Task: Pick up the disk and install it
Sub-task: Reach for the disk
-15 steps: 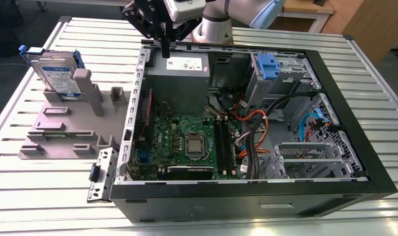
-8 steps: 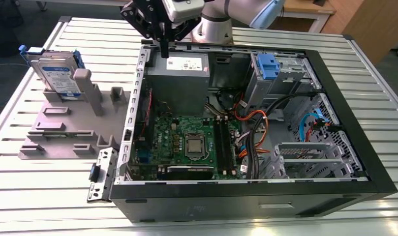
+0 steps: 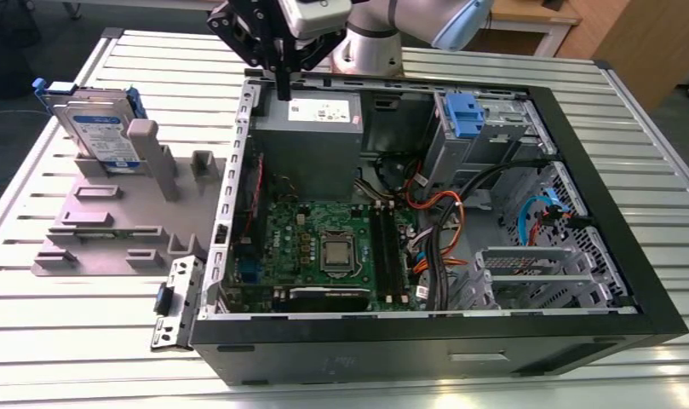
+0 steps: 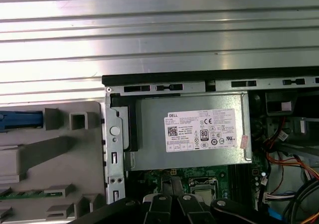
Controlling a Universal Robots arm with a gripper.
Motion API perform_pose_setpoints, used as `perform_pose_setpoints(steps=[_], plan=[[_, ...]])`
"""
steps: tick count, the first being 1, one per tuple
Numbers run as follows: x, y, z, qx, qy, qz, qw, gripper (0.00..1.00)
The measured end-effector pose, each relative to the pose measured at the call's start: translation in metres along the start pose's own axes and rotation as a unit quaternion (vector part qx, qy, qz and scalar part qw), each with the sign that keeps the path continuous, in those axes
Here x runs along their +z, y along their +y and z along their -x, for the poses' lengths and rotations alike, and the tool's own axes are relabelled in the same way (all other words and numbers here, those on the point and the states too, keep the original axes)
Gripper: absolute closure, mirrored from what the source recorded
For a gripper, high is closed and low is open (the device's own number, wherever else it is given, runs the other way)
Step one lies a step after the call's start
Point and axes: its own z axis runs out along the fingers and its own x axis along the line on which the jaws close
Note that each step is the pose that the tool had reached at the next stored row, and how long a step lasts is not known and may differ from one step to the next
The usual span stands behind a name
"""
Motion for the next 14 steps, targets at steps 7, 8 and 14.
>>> perform_pose_setpoints(steps=[7, 8, 14], plan=[[0.0008, -0.0003, -0.0035, 0.000, 0.0000, 0.0000, 1.00000, 0.89], [0.0009, -0.0003, -0.0036, 0.000, 0.0000, 0.0000, 1.00000, 0.89], [0.0008, -0.0005, -0.0061, 0.000, 0.0000, 0.0000, 1.00000, 0.89]])
